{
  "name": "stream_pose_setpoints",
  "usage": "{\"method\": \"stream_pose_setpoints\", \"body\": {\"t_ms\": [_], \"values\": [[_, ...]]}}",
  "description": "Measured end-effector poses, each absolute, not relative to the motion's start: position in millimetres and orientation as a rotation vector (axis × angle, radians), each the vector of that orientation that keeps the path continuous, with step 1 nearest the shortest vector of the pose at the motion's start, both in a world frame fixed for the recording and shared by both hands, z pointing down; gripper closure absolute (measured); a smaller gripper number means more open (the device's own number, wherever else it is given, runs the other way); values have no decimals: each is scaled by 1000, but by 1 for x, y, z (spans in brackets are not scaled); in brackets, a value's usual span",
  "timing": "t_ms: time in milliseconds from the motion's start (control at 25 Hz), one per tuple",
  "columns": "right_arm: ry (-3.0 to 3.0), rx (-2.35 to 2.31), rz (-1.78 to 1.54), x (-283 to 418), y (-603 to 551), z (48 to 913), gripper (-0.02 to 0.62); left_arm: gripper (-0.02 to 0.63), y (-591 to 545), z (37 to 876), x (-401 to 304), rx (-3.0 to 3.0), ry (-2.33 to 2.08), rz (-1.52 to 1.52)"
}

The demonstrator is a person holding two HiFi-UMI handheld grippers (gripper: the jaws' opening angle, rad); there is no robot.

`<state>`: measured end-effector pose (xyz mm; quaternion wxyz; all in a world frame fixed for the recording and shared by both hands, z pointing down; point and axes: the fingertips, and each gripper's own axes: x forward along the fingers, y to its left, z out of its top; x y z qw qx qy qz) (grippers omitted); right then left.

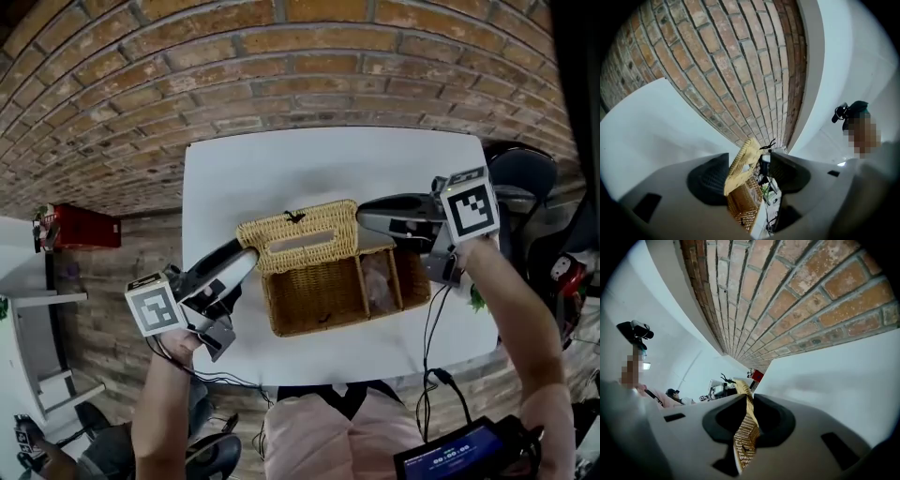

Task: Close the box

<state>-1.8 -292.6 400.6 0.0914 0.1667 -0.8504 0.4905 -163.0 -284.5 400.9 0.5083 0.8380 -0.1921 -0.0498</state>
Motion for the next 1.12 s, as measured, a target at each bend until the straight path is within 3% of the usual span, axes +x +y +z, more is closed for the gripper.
{"method": "stream_pose_setpoints", "body": {"t_ms": [1120], "values": [[-2567, 305, 1257, -20, -206, 382, 540, 316, -193, 383, -179, 2099, -639, -181]]}}
